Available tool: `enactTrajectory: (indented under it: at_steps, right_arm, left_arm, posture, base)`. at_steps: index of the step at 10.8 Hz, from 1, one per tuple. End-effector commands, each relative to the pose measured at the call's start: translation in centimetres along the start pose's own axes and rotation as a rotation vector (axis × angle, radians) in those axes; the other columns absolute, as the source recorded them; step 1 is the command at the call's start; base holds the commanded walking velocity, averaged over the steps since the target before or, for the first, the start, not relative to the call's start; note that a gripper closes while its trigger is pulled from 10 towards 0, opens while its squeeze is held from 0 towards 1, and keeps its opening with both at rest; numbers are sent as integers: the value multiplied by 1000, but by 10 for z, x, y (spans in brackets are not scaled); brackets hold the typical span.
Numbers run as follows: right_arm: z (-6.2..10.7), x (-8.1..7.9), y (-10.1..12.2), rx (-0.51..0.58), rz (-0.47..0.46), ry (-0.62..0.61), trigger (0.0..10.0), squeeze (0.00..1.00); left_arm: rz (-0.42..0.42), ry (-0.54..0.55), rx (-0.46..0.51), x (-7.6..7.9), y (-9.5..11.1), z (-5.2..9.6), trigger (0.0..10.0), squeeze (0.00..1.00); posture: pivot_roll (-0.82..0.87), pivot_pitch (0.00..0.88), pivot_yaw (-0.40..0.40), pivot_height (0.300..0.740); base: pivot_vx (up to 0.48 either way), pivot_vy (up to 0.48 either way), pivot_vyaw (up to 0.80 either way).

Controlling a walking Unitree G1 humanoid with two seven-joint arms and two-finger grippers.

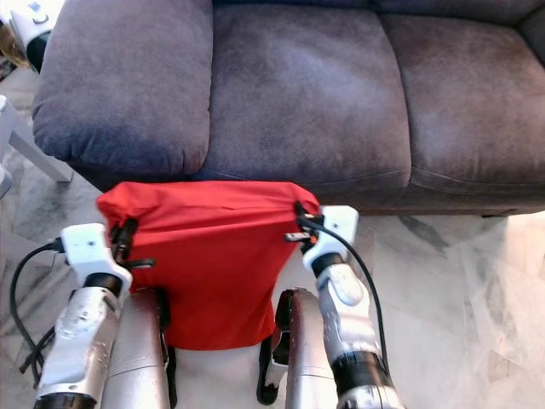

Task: Move the pillow to the sofa from floor

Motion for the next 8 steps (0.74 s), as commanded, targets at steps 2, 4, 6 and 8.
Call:
enactTrajectory:
  at_steps: [2, 4, 6, 8]
  right_arm:
    - [16, 35, 9, 65, 46, -155, 10000, 0]
    - [16, 31, 7, 64, 39, -161, 10000, 0]
    - [15, 29, 7, 69, 31, -174, 10000, 0]
    - [15, 26, 2, 61, 18, -184, 10000, 0]
  left_arm:
    - [-83, 38, 81, -13, 17, 2, 10000, 0]
    - [-92, 27, 83, -14, 20, -4, 10000, 0]
    - [-109, 18, 93, -15, 27, -11, 10000, 0]
    - [-117, 7, 101, -16, 32, -17, 10000, 0]
  posture:
    - [142, 209, -132, 592]
    - [149, 200, -113, 592]
    - [155, 191, -89, 592]
    - [165, 186, -81, 592]
  base:
    - [0, 0, 0]
    - [0, 0, 0]
    - [0, 0, 0]
    - [0, 0, 0]
Point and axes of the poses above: a point about 5 cm out from each wrist's last joint towards the gripper, its own z axis pointing back from the gripper into the wrist, its own y axis along the axis of the wrist's last joint, x = y × z, the point moved 4 cm from there along -z, pointing out of the wrist towards the gripper, and after that the axes turned 8 degrees about z, right-handed, at the moved point
